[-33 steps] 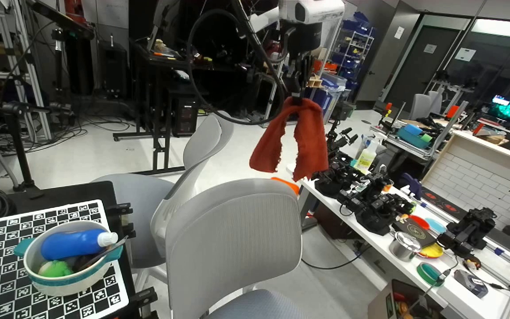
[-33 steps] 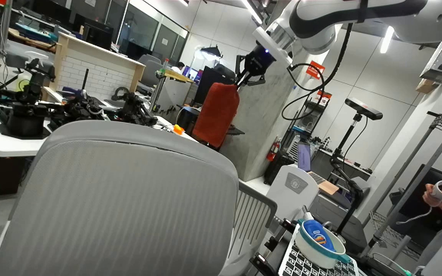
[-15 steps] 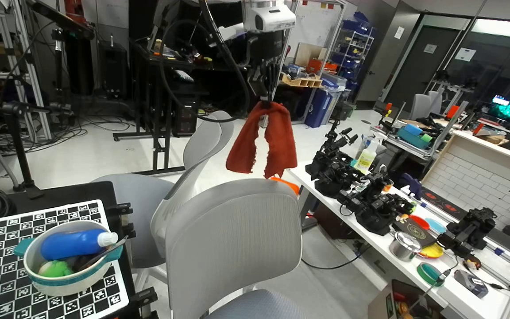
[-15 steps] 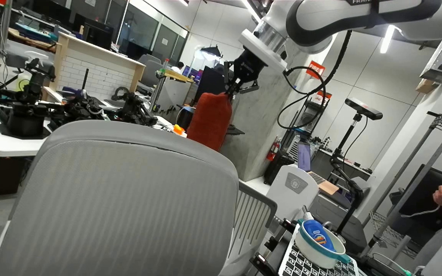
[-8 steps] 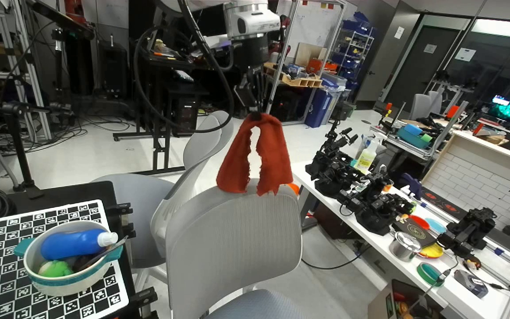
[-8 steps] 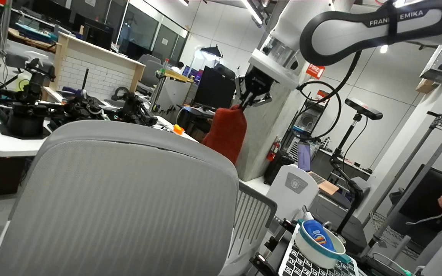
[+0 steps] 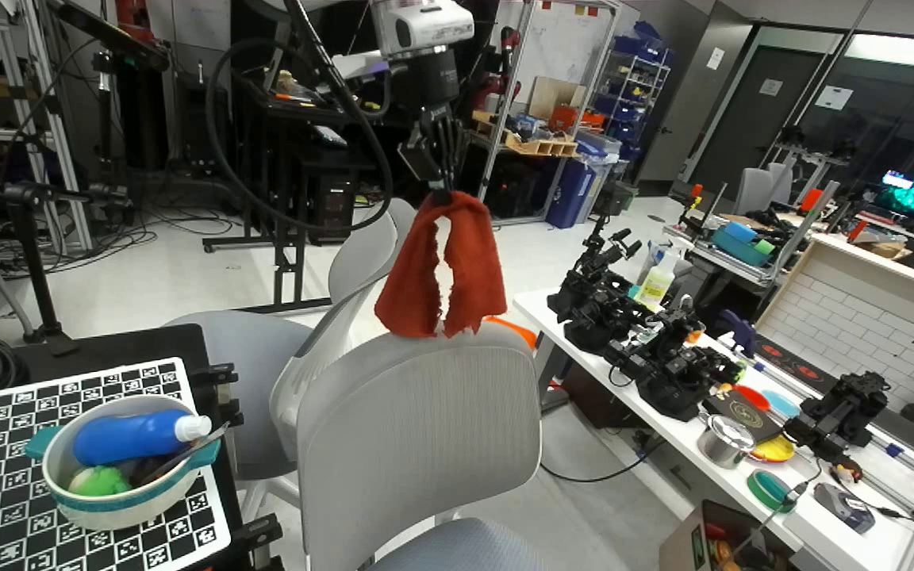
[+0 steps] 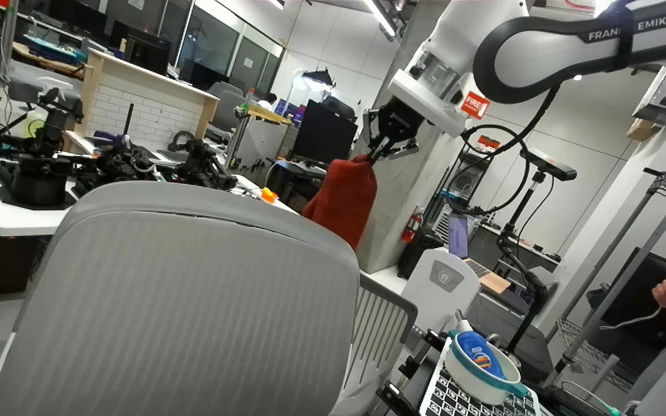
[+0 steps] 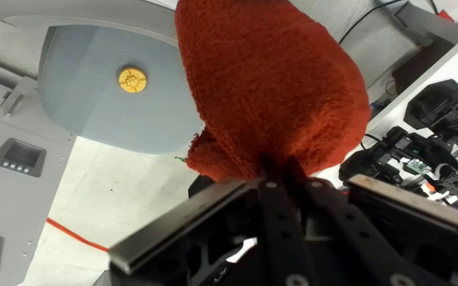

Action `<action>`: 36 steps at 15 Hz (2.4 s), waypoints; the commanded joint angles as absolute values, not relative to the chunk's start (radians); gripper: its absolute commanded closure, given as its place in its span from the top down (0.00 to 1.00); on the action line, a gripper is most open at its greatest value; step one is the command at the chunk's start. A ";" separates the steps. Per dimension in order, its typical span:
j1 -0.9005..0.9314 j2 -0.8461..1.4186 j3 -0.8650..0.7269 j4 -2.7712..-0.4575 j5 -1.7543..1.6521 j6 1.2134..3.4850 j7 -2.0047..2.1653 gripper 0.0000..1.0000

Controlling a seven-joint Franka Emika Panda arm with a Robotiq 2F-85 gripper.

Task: Move the towel to the chair on the left, then back to the chair on the right

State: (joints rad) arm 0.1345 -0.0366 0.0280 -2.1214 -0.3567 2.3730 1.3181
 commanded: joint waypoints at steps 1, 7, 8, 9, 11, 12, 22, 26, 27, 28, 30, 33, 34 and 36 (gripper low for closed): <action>0.098 -0.069 0.046 -2.114 -0.355 2.419 1.312 0.02; 0.091 -0.018 0.058 -2.104 -0.325 2.526 1.316 0.02; 0.096 -0.002 0.064 -2.106 -0.327 2.543 1.322 0.02; 0.101 0.013 0.069 -2.106 -0.328 2.560 1.326 0.02; 0.111 0.053 0.080 -2.105 -0.334 2.601 1.329 0.02; 0.117 0.068 0.082 -2.103 -0.338 2.613 1.331 0.02; 0.146 0.020 0.057 -2.139 -0.407 2.600 1.356 0.02; 0.127 -0.035 0.070 -2.159 -0.486 2.572 1.382 0.02; 0.121 -0.043 0.075 -2.168 -0.499 2.563 1.386 0.02; 0.116 -0.047 0.078 -2.172 -0.509 2.557 1.386 0.02; 0.108 -0.051 0.081 -2.187 -0.528 2.556 1.394 0.02; 0.101 -0.041 0.081 -2.194 -0.546 2.559 1.407 0.02; 0.099 -0.039 0.081 -2.195 -0.548 2.560 1.409 0.02; 0.099 -0.031 0.083 -2.190 -0.551 2.561 1.410 0.02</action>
State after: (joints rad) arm 0.1129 -0.0249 0.0680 -2.1896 -0.5237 2.5678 1.3850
